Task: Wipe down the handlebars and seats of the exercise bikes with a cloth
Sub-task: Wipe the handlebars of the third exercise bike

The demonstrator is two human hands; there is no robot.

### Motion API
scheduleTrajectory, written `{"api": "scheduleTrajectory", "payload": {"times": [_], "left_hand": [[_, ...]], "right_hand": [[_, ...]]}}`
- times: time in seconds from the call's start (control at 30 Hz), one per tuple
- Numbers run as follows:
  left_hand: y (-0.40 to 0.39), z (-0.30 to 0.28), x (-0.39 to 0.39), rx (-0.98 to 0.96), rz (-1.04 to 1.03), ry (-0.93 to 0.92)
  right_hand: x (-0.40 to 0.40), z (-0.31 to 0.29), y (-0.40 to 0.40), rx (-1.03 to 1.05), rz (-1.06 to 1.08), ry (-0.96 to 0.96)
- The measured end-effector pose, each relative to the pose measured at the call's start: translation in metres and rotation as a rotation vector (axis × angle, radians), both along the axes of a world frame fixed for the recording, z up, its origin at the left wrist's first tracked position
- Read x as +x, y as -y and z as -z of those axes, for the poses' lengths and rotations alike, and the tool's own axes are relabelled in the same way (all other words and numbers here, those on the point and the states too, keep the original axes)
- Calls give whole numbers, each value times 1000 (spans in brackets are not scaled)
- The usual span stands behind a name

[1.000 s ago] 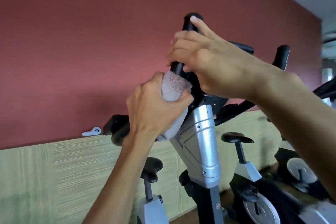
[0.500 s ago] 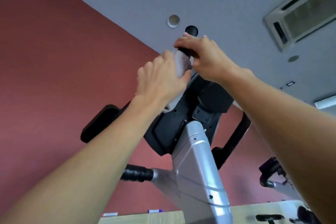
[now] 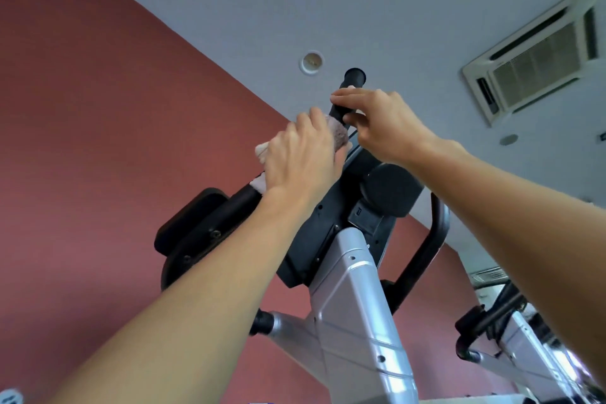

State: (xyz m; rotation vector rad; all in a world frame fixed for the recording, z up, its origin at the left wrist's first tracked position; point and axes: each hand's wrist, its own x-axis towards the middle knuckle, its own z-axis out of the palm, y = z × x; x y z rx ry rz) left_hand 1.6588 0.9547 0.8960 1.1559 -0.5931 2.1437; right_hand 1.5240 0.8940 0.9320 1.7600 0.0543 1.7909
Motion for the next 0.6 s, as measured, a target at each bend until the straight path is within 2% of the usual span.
{"api": "scheduleTrajectory", "payload": {"times": [0.1, 0.2, 0.33, 0.43, 0.6], "left_hand": [[-2, 14, 25, -59, -34, 42], [-7, 32, 57, -38, -43, 92], [2, 14, 30, -79, -82, 80], [16, -10, 1, -117, -107, 101], [15, 7, 38, -185, -99, 200]], "right_hand": [[-2, 0, -2, 36, -1, 8], [0, 2, -2, 69, 23, -14], [1, 4, -5, 115, -8, -29], [-6, 9, -5, 176, -107, -74], [-5, 16, -8, 205, -132, -41]]}}
